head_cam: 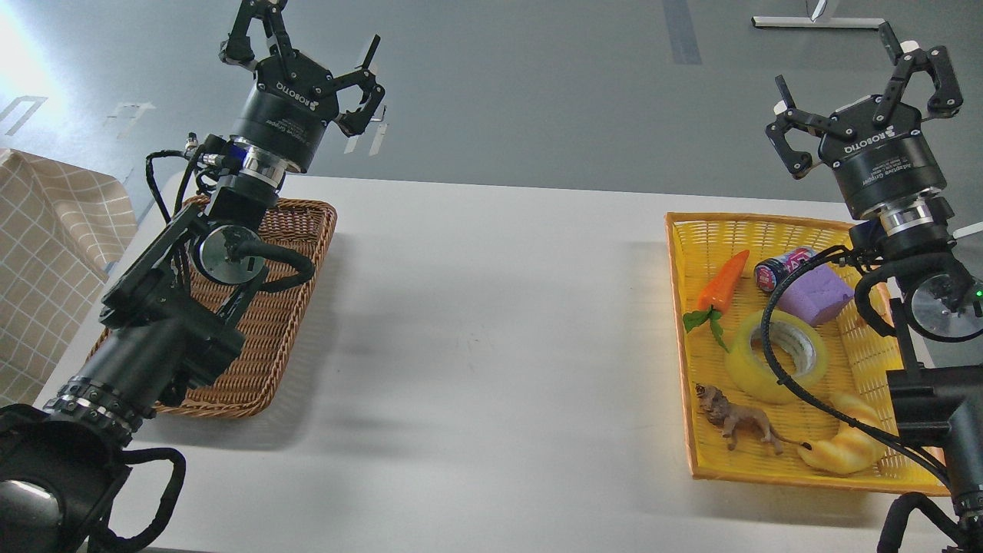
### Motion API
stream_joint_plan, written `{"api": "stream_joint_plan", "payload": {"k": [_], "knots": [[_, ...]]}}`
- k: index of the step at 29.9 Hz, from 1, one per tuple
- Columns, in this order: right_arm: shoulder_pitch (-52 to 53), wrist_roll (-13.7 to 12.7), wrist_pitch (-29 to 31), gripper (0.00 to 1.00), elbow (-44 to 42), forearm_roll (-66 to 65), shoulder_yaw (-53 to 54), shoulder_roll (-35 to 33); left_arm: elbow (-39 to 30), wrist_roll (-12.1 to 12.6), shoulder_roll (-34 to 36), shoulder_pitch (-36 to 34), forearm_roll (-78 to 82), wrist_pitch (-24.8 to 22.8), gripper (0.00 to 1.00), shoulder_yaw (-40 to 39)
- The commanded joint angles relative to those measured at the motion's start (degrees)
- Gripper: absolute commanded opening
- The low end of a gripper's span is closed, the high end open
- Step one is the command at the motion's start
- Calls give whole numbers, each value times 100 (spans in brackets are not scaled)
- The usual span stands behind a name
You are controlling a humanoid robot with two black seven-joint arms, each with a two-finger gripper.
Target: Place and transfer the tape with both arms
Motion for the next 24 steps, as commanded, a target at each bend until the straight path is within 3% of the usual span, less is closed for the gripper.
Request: {"api": "stream_joint_plan", "payload": {"k": [1,24], "knots": [[-3,0,0,100,0,0,0,3,0,-18,-1,8,0,0,98,-17],[-12,0,0,100,0,0,-9,-14,-9,-18,-1,0,0,0,98,-52]]}}
